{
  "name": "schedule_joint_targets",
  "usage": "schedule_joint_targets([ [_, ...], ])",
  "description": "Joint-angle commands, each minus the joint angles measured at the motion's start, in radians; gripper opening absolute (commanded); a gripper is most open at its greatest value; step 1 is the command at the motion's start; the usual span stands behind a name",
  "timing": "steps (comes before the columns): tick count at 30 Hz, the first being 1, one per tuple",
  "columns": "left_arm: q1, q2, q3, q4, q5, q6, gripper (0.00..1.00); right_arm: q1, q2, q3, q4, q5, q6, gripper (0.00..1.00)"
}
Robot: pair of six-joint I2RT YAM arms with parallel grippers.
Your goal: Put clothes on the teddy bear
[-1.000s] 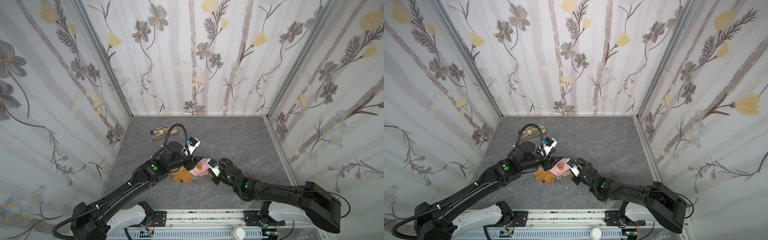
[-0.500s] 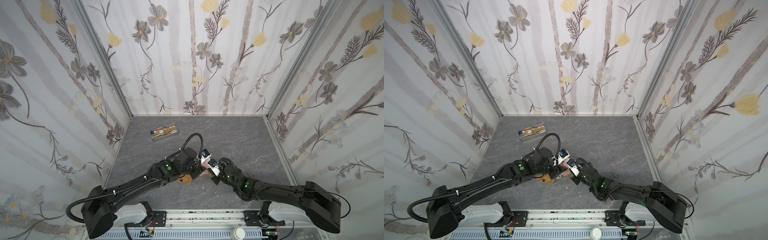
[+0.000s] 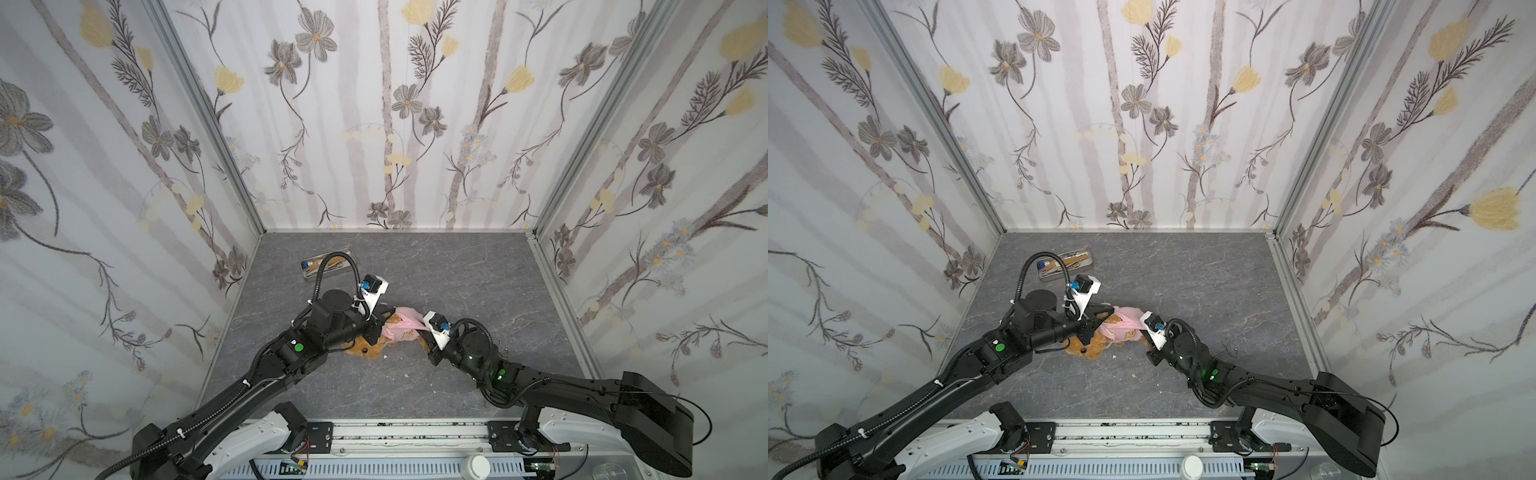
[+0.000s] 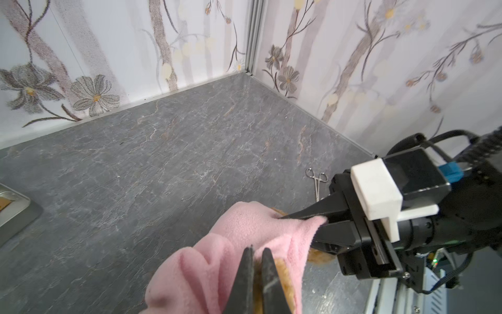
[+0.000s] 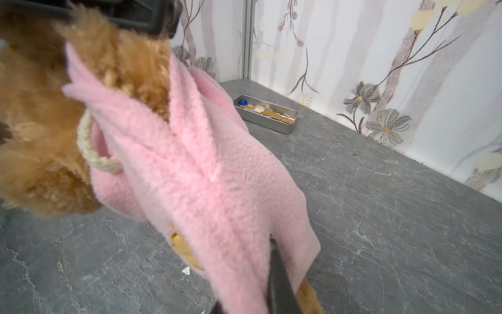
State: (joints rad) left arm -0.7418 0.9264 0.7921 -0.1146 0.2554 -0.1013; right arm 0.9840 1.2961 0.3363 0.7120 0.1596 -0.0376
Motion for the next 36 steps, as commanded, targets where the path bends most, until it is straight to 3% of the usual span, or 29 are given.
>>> schedule_joint_targets([
  [1,0.017,-0.025,-0.007,0.176,0.035,-0.148,0.0,-0.002,-0.012,-0.018,-0.021,0.108,0.053,0.0],
  [3,0.026,-0.038,-0.036,0.235,0.043,-0.226,0.0,0.001,-0.013,-0.017,-0.016,0.105,0.054,0.0],
  [7,0.067,-0.076,-0.152,0.505,0.123,-0.492,0.0,0.005,0.046,-0.032,0.009,0.136,0.051,0.0],
  [10,0.067,-0.075,-0.147,0.483,0.117,-0.488,0.0,0.005,0.082,-0.049,0.052,0.147,0.052,0.0],
  [16,0.002,-0.005,-0.058,0.119,-0.001,-0.124,0.0,0.005,0.051,-0.005,0.023,0.092,0.022,0.0],
  [18,-0.009,0.025,-0.045,0.044,-0.026,-0.022,0.23,0.005,0.022,0.01,-0.005,0.068,0.016,0.0],
  [20,-0.014,0.037,-0.035,0.012,-0.04,0.037,0.37,0.005,0.005,0.022,-0.032,0.046,0.012,0.0],
  [25,-0.035,0.062,-0.005,-0.031,-0.053,0.125,0.54,0.005,-0.007,0.022,-0.058,0.037,0.011,0.0],
  [30,-0.094,0.132,0.043,-0.098,-0.131,0.213,0.64,0.006,0.01,0.032,-0.063,0.025,0.014,0.0],
  [36,-0.179,0.214,0.088,-0.164,-0.284,0.309,0.63,0.006,0.025,0.041,-0.065,0.016,0.018,0.0],
])
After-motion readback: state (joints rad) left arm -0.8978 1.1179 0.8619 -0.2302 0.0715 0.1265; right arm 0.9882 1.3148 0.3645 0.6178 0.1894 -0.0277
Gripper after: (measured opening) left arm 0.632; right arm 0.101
